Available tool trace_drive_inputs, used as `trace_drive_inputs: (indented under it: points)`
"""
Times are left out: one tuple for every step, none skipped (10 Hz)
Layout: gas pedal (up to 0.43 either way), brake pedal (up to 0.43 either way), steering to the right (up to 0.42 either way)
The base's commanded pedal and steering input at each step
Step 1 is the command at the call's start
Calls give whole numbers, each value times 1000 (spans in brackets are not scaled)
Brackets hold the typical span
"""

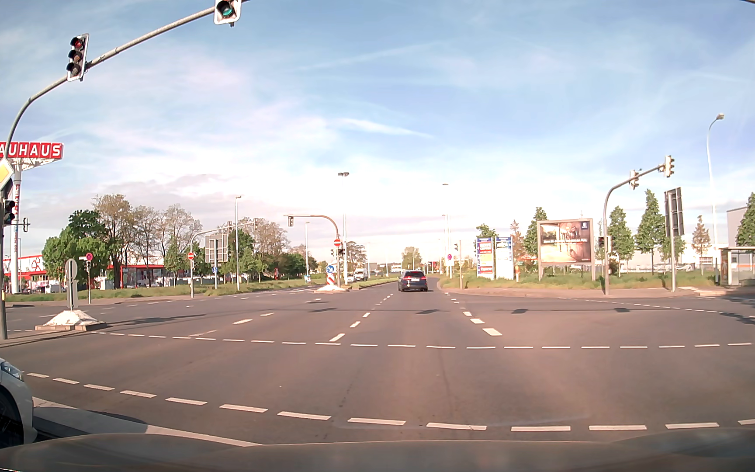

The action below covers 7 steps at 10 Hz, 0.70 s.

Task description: Follow the waypoints while adhering to traffic rules and regulations

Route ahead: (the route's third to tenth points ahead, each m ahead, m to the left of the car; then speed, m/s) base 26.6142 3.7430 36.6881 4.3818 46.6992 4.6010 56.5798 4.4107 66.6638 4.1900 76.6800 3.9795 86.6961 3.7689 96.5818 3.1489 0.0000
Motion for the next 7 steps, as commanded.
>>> trace_drive_inputs:
  points:
    - [0, 98, -6]
    - [0, 98, -6]
    - [0, 98, -6]
    - [0, 98, -6]
    - [0, 98, -6]
    - [0, 98, -6]
    - [0, 98, -5]
